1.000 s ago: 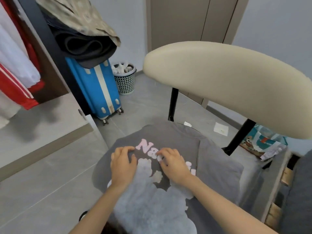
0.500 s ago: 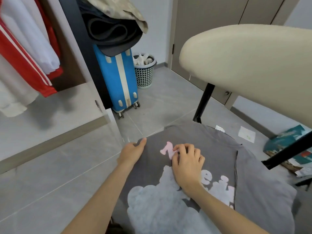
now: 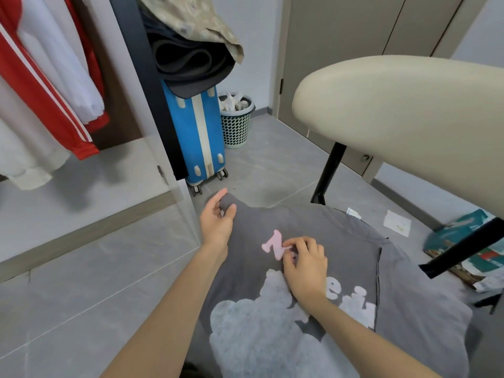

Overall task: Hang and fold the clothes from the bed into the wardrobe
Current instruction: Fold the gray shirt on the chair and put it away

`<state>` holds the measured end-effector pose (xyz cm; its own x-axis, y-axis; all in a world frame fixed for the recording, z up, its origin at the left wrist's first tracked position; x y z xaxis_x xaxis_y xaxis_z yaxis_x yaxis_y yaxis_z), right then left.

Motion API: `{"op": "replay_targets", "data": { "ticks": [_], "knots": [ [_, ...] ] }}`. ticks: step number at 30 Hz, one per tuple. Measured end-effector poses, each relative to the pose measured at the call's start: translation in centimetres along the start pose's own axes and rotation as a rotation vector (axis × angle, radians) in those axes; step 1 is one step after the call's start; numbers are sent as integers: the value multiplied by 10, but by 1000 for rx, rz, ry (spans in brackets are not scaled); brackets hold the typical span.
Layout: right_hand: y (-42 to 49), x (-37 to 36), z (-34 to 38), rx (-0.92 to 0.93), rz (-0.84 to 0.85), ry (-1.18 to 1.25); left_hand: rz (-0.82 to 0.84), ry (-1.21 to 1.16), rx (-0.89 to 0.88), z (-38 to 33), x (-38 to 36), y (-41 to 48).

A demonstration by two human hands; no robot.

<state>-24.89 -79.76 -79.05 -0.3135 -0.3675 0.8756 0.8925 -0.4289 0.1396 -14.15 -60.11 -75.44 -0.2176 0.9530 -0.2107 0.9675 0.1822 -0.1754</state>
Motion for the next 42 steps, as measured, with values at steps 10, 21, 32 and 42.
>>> {"op": "replay_targets", "data": {
  "ticks": [10,21,32,42],
  "knots": [
    [0,36,-62,-570,303,854,705,617,35,29,-33,-101],
    [1,54,-51,-459,447,694,643,965,-298,35,-48,-131],
    [11,85,-61,-400,75,380,651,869,-496,23,-45,-145],
    [-29,99,-87,-156,626,-467,587,815,-229,39,-16,-167]
  ]
}}
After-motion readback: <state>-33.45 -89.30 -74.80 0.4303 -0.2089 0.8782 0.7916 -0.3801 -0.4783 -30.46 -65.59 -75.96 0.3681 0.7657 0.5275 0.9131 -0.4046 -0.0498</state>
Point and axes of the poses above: each hand's wrist, its own y-axis towards the middle knuckle, its own x-axis out of the back of the hand, z = x × y, the point moved 8 cm from there along y, towards the middle knuckle, and after that the axes turned 12 degrees about -y, right-handed, at the moved point
